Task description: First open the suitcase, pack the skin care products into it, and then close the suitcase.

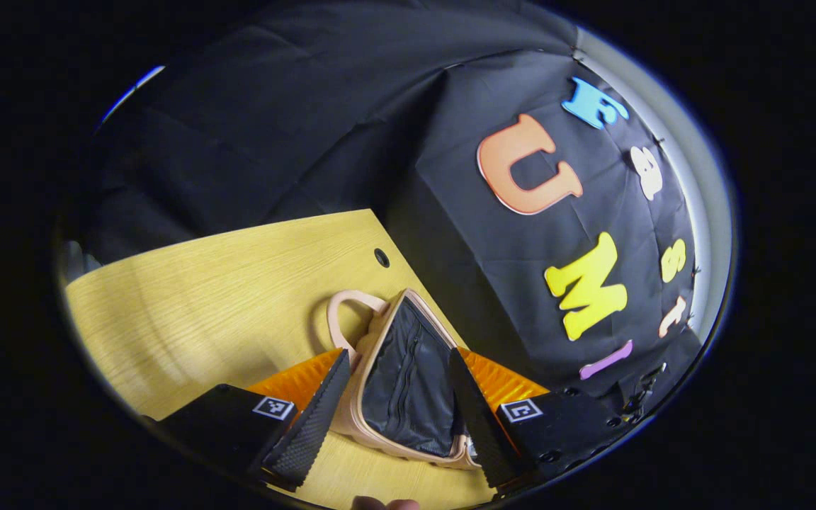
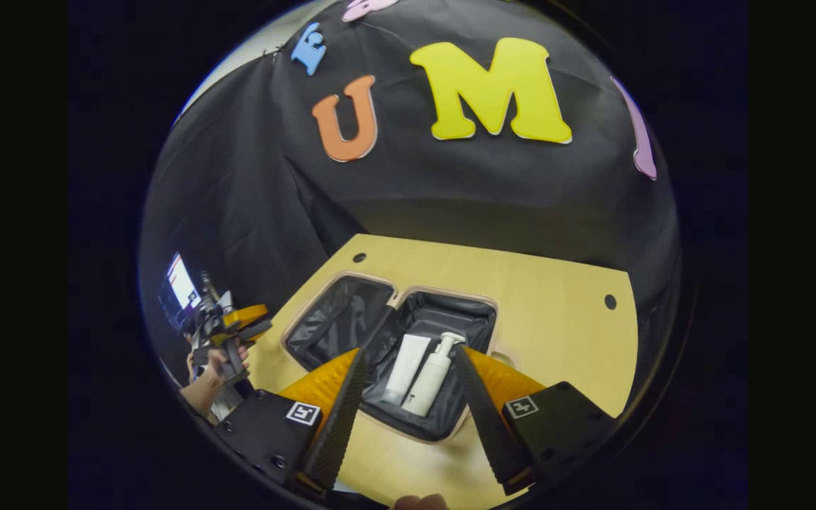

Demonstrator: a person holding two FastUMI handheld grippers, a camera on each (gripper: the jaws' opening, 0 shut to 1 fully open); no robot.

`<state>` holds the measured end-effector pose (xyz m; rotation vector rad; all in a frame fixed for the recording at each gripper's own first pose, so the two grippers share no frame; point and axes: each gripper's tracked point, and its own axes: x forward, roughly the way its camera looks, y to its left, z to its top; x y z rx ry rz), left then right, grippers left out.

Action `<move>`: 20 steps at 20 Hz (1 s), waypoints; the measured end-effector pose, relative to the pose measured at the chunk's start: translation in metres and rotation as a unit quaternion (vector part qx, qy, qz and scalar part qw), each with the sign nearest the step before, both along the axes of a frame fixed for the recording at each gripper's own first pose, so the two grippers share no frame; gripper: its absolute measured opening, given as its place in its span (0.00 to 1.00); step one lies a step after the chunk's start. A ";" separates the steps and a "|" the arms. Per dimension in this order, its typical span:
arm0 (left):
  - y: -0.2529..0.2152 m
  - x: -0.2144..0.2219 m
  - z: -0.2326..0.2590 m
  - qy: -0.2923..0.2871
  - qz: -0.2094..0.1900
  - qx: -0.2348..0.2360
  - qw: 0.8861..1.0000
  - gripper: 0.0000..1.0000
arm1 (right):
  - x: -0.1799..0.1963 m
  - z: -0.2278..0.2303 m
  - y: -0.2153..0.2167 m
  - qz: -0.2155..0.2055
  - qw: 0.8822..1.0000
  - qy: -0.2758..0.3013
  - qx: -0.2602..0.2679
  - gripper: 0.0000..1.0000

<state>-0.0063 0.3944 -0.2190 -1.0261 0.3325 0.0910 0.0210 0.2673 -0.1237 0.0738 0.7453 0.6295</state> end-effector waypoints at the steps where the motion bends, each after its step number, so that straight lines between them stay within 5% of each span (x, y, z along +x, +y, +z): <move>1: 0.005 0.006 -0.011 0.003 -0.001 -0.018 1.000 0.90 | -0.001 0.004 -0.006 0.002 1.000 -0.007 0.001 0.76; 7: 0.017 0.037 -0.056 0.005 -0.003 -0.129 0.992 0.89 | 0.003 0.032 -0.023 -0.030 0.997 0.015 0.064 0.76; 15: 0.015 0.076 -0.061 -0.010 -0.007 -0.170 0.985 0.86 | -0.002 0.054 -0.004 -0.037 0.989 0.046 0.135 0.76; 16: 0.010 0.086 -0.057 -0.022 -0.013 -0.185 0.982 0.96 | -0.002 0.057 -0.006 -0.036 0.990 0.038 0.130 0.76; 18: 0.009 0.094 -0.062 -0.016 -0.014 -0.188 0.982 0.88 | -0.004 0.065 -0.013 -0.035 0.992 0.020 0.119 0.76; 20: 0.008 0.097 -0.066 -0.007 -0.015 -0.197 0.980 0.64 | -0.005 0.073 -0.018 -0.035 0.992 0.005 0.117 0.76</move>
